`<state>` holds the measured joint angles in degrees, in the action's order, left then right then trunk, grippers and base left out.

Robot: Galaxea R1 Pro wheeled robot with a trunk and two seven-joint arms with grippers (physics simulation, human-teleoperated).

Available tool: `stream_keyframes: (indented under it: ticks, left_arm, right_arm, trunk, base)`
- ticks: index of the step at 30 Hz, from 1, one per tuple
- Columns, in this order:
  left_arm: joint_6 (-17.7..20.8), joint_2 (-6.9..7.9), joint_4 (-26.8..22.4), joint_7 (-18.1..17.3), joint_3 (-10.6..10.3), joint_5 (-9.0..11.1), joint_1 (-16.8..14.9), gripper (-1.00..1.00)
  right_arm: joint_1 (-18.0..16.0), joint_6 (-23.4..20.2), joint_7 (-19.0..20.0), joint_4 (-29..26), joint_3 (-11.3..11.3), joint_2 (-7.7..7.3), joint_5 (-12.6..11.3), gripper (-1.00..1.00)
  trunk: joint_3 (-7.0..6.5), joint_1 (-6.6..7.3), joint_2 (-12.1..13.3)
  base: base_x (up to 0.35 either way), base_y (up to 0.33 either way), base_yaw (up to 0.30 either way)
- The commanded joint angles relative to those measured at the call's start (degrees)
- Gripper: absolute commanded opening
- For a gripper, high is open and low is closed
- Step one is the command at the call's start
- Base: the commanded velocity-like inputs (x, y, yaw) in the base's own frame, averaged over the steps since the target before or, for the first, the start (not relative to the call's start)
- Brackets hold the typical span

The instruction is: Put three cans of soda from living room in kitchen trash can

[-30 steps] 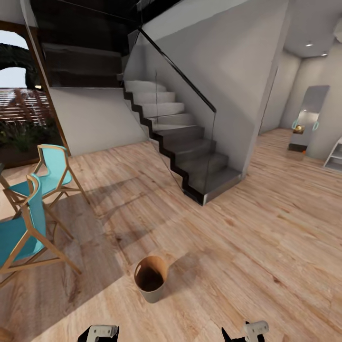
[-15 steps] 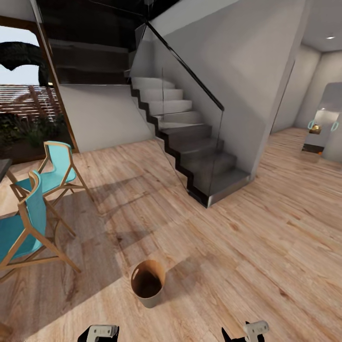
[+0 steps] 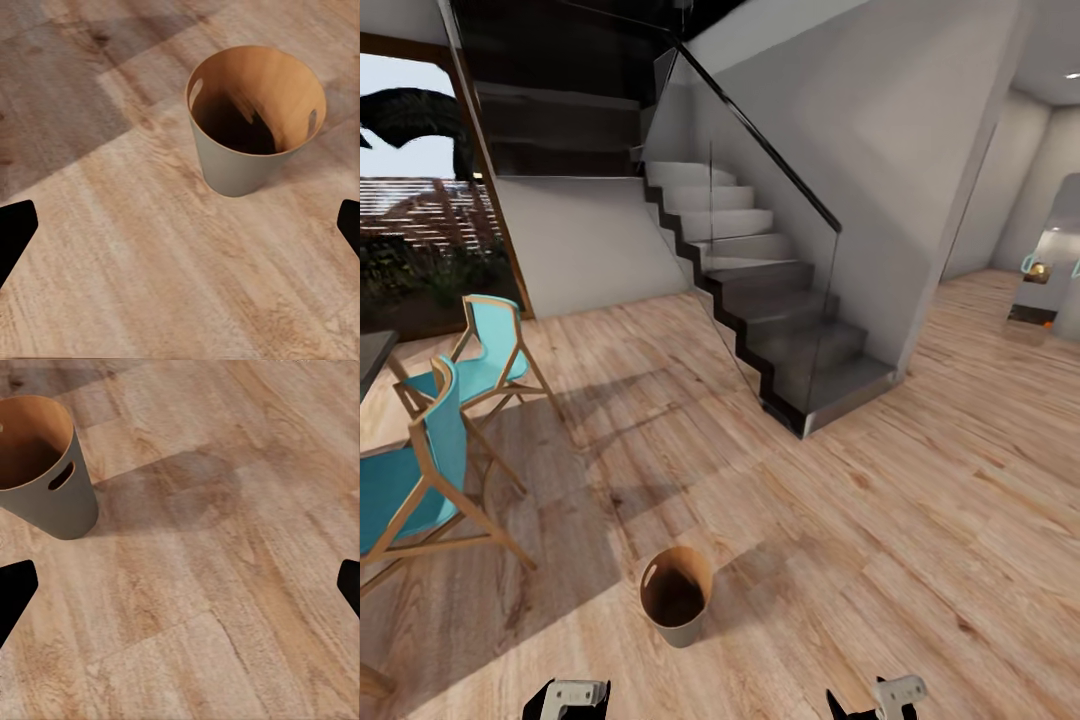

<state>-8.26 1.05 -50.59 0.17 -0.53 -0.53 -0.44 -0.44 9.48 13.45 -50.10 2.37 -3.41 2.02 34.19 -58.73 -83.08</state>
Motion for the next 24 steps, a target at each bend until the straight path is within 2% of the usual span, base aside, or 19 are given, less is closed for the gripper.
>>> stream_keyframes:
  ticks: [1,24]
  left_arm:
    - [0.0,0.0,0.0,0.0,0.0,0.0,0.0,1.0]
    - [-0.1,0.0,0.1,-0.1,0.1,0.1,0.0,1.0]
  right_arm:
    - [0.0,0.0,0.0,0.0,0.0,0.0,0.0,1.0]
    - [0.0,0.0,0.0,0.0,0.0,-0.02,-0.1,1.0]
  trunk:
    - [0.0,0.0,0.0]
    - [0.0,0.0,0.0]
  base:
    - [0.0,0.0,0.19]
    - [0.0,0.0,0.234]
